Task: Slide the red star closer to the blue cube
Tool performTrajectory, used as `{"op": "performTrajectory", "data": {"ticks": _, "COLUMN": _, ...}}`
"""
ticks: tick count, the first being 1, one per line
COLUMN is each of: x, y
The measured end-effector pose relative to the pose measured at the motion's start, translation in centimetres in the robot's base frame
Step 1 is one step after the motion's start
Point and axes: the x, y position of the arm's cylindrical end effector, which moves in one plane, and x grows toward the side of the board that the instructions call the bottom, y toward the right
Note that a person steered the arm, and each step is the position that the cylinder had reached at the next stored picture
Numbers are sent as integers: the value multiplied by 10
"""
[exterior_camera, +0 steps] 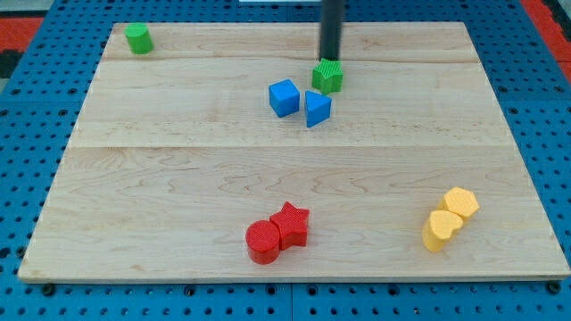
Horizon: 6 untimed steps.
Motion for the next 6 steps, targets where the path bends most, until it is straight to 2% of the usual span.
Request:
{"op": "performTrajectory", "data": {"ticks": 1, "x": 37, "y": 31}}
{"op": "performTrajectory", "data": {"ticks": 2, "x": 102, "y": 77}}
{"op": "performTrajectory", "data": {"ticks": 4, "x": 249, "y": 17}}
{"op": "performTrajectory", "data": {"ticks": 5, "x": 301, "y": -12}}
{"op": "performTrajectory", "data": {"ticks": 6, "x": 267, "y": -98}}
